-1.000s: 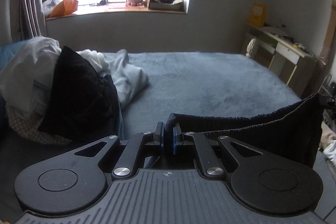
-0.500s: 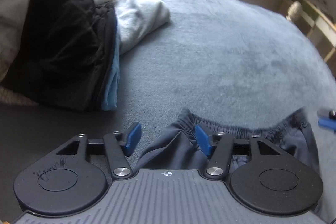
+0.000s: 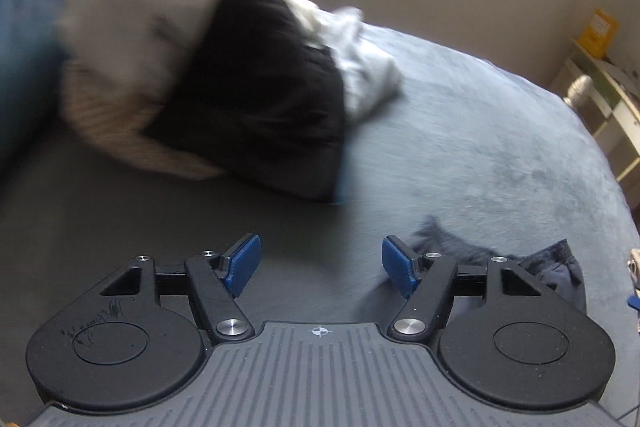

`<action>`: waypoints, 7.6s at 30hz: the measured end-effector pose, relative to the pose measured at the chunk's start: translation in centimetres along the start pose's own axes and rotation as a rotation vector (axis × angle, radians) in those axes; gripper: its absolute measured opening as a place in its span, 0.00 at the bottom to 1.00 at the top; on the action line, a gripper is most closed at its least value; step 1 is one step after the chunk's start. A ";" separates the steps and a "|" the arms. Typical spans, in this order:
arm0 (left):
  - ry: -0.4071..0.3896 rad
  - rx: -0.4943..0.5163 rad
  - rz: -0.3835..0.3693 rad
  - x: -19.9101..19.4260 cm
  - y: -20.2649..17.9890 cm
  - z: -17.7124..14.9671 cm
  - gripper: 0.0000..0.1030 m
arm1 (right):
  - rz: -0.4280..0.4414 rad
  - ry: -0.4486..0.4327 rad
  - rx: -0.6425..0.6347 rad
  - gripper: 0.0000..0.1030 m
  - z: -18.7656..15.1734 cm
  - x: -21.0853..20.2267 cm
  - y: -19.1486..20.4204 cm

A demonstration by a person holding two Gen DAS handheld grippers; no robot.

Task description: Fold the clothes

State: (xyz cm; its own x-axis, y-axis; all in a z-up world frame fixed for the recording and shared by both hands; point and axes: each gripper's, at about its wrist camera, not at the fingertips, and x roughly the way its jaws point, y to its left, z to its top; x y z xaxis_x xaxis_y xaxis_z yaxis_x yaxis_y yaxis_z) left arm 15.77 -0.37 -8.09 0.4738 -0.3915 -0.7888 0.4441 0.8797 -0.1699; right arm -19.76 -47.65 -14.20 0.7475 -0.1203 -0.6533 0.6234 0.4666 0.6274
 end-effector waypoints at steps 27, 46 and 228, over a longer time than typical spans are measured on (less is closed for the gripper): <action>0.269 -0.172 -0.113 -6.7 8.5 -25.4 0.55 | -0.128 0.604 0.150 0.52 -29.5 -2.1 5.3; 0.296 -0.002 -0.264 -2.7 9.0 -26.2 0.36 | -0.332 0.696 0.085 0.20 -34.8 0.6 5.4; 0.206 0.258 -0.265 -6.9 -8.6 -23.8 0.55 | -0.282 0.332 0.118 0.38 -23.3 -11.7 -10.5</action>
State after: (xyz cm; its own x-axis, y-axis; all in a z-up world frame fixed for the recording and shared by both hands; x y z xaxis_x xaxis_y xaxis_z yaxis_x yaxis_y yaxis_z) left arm -9.43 1.18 -15.28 0.1670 -0.5100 -0.8438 0.7181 0.6494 -0.2504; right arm -40.41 -30.77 -23.04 0.4425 0.0687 -0.8941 0.8282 0.3510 0.4369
